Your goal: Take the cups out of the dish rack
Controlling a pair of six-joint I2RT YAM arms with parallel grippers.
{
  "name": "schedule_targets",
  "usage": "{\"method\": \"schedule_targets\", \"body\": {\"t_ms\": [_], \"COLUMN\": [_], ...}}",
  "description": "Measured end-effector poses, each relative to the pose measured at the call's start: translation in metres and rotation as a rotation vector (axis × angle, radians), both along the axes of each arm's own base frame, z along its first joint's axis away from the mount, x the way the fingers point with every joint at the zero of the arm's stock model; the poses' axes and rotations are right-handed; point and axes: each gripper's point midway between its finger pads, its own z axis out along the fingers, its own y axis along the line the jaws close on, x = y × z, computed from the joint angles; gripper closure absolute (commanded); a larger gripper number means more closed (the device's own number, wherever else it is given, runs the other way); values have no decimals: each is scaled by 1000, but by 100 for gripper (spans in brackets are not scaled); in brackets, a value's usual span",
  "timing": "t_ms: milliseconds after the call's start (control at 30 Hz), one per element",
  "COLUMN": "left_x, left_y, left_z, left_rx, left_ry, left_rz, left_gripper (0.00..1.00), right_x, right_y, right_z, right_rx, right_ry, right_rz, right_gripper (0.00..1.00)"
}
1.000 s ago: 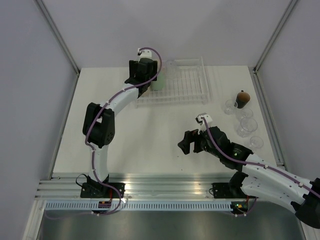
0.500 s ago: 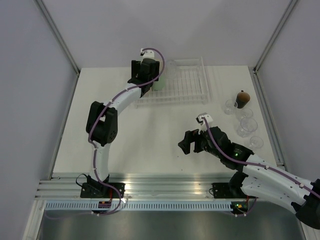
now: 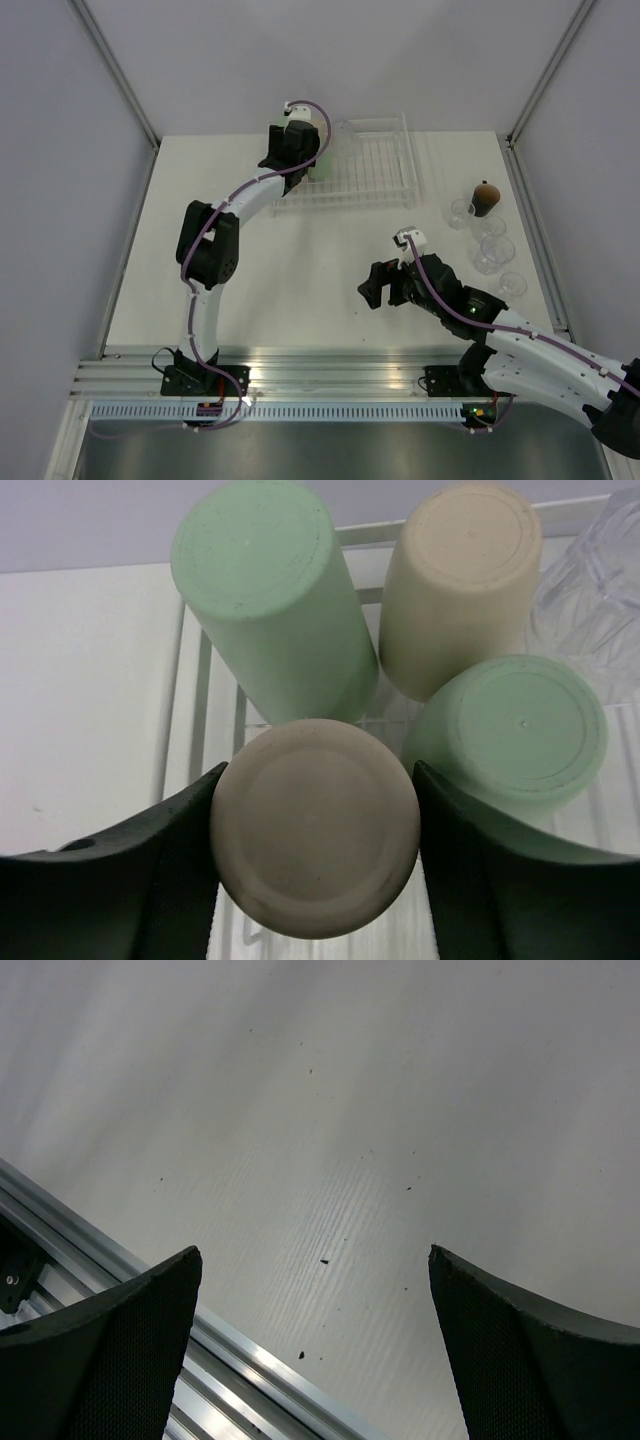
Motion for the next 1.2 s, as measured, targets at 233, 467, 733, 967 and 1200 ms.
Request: {"method": "schedule_targets", "body": {"t_ms": [233,467,733,967,1200], "left_x": [3,-5,-37,-71,-138], "left_y": [-7,-4,9,8,-6], "left_z": [1,3,39,145,210], "left_rx": [-34,-43,-74,-260,-597], "left_ry": [-4,-8,-38,-237,-310], "left_rz": [-40,-48,-57,-117,-274], "left_gripper": [94,98,98,98,98], "right_x": [0,0,3,6,16], "right_y": [-1,-5,-5,-7,-3], "right_z": [-1,-5,-3,-7,15], "right_rx": [-4,-12,-6,4,79], "right_ry": [0,0,-14,-33,-115], "right_rz": [-4,-14,-27,-44,-72], "right_gripper": [2,2,2,2,2]}}
